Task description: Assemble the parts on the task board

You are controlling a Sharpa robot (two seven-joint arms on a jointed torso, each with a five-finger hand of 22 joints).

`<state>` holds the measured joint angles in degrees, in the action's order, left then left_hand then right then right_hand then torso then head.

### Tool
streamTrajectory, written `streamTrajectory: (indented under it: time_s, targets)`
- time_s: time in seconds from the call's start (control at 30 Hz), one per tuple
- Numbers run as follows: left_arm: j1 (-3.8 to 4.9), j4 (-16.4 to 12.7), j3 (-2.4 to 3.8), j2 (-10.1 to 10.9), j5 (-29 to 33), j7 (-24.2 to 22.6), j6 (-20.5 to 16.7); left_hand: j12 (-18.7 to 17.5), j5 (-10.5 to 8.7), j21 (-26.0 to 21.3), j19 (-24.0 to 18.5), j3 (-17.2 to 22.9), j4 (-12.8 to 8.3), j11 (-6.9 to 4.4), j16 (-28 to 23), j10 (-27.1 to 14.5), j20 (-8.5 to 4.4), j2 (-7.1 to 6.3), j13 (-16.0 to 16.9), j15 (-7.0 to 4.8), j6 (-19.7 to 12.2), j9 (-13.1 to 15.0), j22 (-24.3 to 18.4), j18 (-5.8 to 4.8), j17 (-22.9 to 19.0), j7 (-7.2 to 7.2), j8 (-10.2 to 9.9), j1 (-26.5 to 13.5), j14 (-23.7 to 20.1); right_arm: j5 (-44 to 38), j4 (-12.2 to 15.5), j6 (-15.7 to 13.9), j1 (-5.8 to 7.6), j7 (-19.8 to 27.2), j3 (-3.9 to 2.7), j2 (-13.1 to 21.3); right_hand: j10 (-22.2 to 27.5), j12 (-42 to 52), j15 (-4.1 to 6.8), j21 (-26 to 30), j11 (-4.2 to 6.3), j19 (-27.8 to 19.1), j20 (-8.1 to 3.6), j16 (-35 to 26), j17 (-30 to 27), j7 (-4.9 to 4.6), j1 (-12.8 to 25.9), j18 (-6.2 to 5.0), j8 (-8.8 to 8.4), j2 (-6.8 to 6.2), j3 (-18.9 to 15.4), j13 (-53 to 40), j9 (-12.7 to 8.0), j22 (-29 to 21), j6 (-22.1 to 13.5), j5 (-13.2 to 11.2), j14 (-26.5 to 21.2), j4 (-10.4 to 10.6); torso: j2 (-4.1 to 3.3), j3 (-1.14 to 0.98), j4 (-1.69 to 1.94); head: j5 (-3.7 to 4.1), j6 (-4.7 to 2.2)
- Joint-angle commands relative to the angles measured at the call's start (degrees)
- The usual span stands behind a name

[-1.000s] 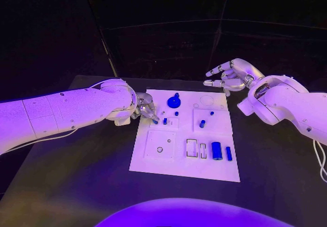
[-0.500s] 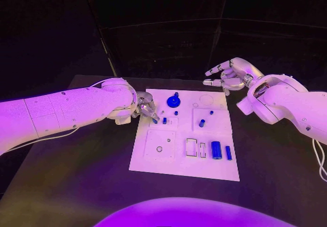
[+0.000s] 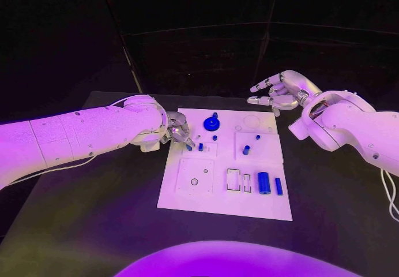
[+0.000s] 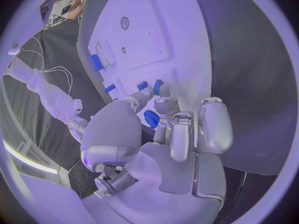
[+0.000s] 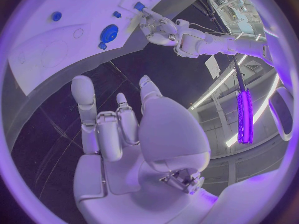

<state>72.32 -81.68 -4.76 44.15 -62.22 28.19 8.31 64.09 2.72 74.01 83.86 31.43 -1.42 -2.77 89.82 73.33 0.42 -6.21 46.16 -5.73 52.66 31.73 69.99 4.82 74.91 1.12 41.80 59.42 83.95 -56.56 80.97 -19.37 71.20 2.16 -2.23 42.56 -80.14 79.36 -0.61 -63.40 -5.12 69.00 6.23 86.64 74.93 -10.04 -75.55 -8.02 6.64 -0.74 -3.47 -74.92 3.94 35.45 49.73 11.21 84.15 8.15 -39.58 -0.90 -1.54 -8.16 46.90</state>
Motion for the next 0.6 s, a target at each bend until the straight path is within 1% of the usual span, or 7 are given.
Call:
streamTrajectory:
  time_s: [0.03, 0.13, 0.2, 0.43, 0.6]
  targets:
    - [-0.2, 0.2, -0.15, -0.2, -0.3, 0.5, 1.0, 0.2, 0.15, 0.3, 0.6, -0.7, 0.2, -0.05, 0.2, 0.3, -0.13, 0.08, 0.1, -0.29, 0.3, 0.0, 0.1, -0.57, 15.1, -0.03, 0.2, -0.6, 6.1, -0.1, 0.1, 0.3, 0.09, 0.6, -0.04, 0.0, 0.3, -0.2, 0.21, 0.2, 0.1, -0.3, 0.05, -0.3, 6.6, -0.07, -0.1, -1.09, -0.18, 0.45, -0.2, -0.8, -0.1, -0.1, -0.5, 0.4, 3.9, 0.0, -0.02, -0.01, 0.0, 0.07, -0.01]
    - [-0.22, 0.5, -0.15, -0.3, -0.3, 0.6, 0.9, 0.3, 0.15, 0.4, 0.6, -1.5, 0.8, -0.07, 0.2, 0.3, -0.17, 0.21, 0.1, -0.32, 0.4, 0.0, 0.3, -0.6, 15.1, -0.06, 0.3, -1.1, 6.1, -0.1, 0.1, 0.3, 0.09, 0.6, -0.04, 0.0, 0.3, -0.2, 0.21, 0.2, 0.1, -0.3, 0.05, -0.3, 6.6, -0.07, -0.1, -1.09, -0.18, 0.45, -0.2, -0.8, -0.1, -0.1, -0.5, 0.4, 3.9, 0.0, 0.0, -0.03, -0.01, 0.1, 0.01]
    - [-0.23, 0.6, -0.16, -0.4, -0.3, 0.6, 0.8, 0.3, 0.15, 0.4, 0.6, -1.9, 0.9, -0.09, 0.2, 0.3, -0.19, 0.24, 0.2, -0.33, 0.4, 0.0, 0.4, -0.61, 15.1, -0.08, 0.4, -1.2, 6.1, -0.1, 0.1, 0.3, 0.09, 0.6, -0.04, 0.0, 0.3, -0.2, 0.21, 0.2, 0.1, -0.3, 0.05, -0.3, 6.6, -0.07, -0.1, -1.09, -0.18, 0.45, -0.2, -0.8, -0.1, -0.1, -0.5, 0.4, 3.9, 0.0, 0.01, 0.01, 0.0, 0.11, 0.01]
    - [-0.26, 0.9, -0.16, -0.5, -0.3, 0.7, 0.7, 0.6, 0.15, 0.8, 0.8, -4.0, 2.3, -0.11, 0.2, 0.6, -0.24, 0.36, 0.5, -0.37, 0.6, 0.1, 0.9, -0.71, 15.1, -0.11, 0.8, -2.7, 6.1, -0.1, 0.1, 0.3, 0.08, 0.7, -0.04, 0.0, 0.3, -0.2, 0.21, 0.3, 0.09, -0.3, 0.05, -0.3, 6.6, -0.07, -0.1, -1.1, -0.2, 0.46, -0.3, -0.8, -0.1, -0.1, -0.5, 0.4, 4.0, 0.0, -0.02, 0.02, 0.01, 0.18, 0.07]
    - [-0.26, 1.0, -0.16, -0.5, -0.3, 0.7, 0.7, 0.8, 0.15, 0.9, 0.9, -4.7, 2.6, -0.14, 0.2, 0.7, -0.26, 0.43, 0.6, -0.38, 0.6, 0.1, 1.1, -0.75, 15.1, -0.13, 0.9, -3.0, 6.1, -0.1, 0.1, 0.3, 0.08, 0.7, -0.04, 0.0, 0.3, -0.2, 0.21, 0.3, 0.09, -0.3, 0.05, -0.3, 6.6, -0.07, -0.1, -1.1, -0.2, 0.46, -0.3, -0.8, -0.1, -0.1, -0.5, 0.4, 4.0, 0.0, -0.02, 0.04, 0.03, 0.19, 0.1]
